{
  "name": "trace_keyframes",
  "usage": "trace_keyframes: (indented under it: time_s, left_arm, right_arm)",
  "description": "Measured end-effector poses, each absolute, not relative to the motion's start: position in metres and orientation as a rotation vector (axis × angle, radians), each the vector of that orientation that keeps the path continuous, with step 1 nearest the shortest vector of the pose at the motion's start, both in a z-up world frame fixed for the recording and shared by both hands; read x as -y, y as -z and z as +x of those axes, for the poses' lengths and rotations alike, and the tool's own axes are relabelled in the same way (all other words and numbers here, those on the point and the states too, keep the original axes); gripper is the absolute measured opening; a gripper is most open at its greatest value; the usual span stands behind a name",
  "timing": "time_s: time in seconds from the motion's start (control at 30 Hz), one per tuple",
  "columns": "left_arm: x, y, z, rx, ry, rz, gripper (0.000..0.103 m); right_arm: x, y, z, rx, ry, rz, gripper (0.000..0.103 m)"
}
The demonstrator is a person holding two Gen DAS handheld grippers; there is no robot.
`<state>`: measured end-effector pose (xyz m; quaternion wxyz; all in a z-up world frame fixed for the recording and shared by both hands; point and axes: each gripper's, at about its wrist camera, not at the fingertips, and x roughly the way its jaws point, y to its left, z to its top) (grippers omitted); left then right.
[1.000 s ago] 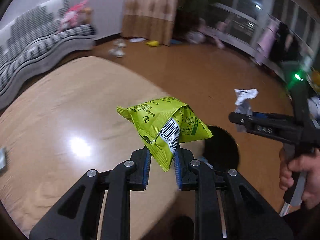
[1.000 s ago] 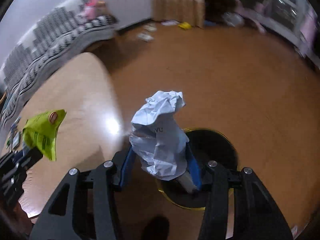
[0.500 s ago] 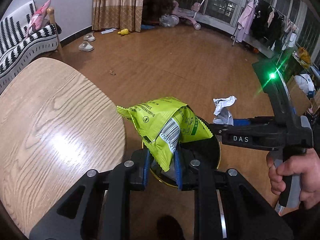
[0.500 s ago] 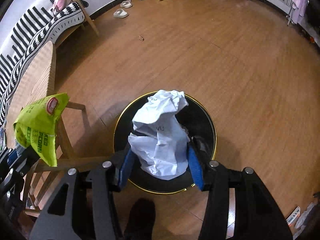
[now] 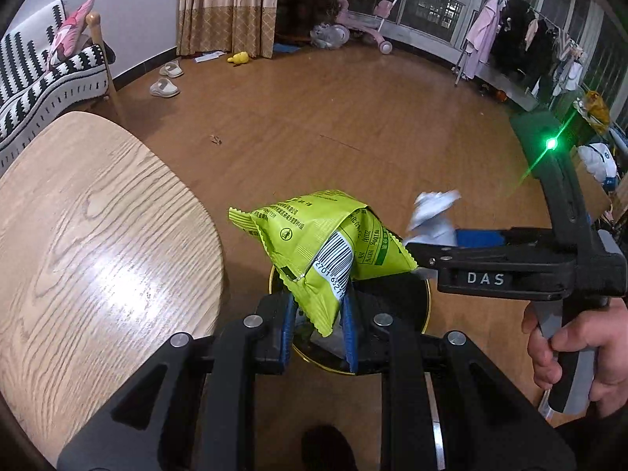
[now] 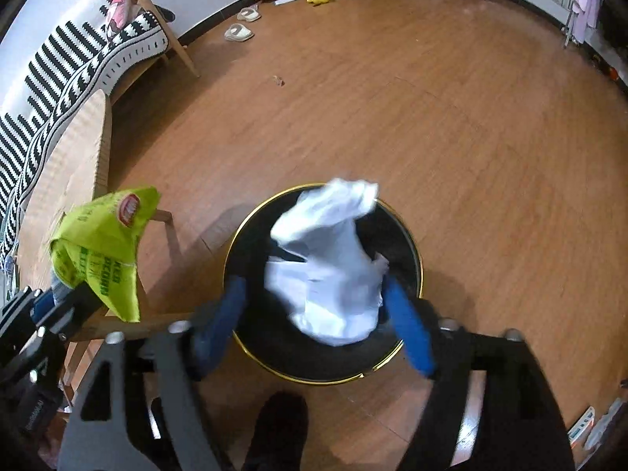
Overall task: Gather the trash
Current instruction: 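Carry the snack bag and paper over the bin and open both tools, then swing both open tools back toward the table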
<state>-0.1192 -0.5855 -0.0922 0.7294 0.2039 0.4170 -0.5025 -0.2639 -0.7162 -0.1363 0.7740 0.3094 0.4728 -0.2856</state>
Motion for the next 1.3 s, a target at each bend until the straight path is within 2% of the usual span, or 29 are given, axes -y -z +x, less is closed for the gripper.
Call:
trace_keyframes:
  time_s: [0.37,0.53,0.57,0.63,0.67,0.77,0.8,0.9,1.07,1.3]
  left_arm:
    - [0.598,0.102,-0.123,-0.934,1.137,0.478,0.020]
    - [0.610,0.102,-0.126,-0.916,1.186,0.473,0.024]
    - [0.611,0.102,-0.127,-0.912,1.196,0.473,0.029]
    - [0.612,0.101,-0.129,-0.903,1.200,0.472,0.049]
    - [0.611,0.100,-0.129,-0.894,1.197,0.467,0.064]
    - [0.608,0.096,-0.127,-0.882,1.186,0.446,0.070]
    - [0.605,0.094,-0.125,-0.882,1.177,0.440,0.077]
    - [0.590,0.083,-0.117,-0.871,1.154,0.405,0.089]
    - [0.548,0.056,-0.084,-0.847,1.094,0.344,0.095]
    - [0.444,0.029,-0.001,-0.834,0.844,0.241,0.095]
  right_arm:
    - [0.723,0.122,-0.280,-0.968,0.663,0.697,0.074]
    - [0.725,0.110,-0.295,-0.922,0.704,0.715,0.074]
    - [0.727,0.109,-0.298,-0.916,0.708,0.720,0.074]
    - [0.728,0.105,-0.300,-0.904,0.712,0.728,0.074]
    - [0.728,0.102,-0.301,-0.897,0.715,0.727,0.074]
    - [0.725,0.098,-0.300,-0.886,0.708,0.723,0.074]
    - [0.725,0.097,-0.299,-0.888,0.704,0.721,0.074]
    - [0.716,0.089,-0.290,-0.882,0.689,0.697,0.074]
    - [0.691,0.071,-0.252,-0.856,0.620,0.640,0.074]
    - [0.627,0.051,-0.162,-0.829,0.454,0.554,0.075]
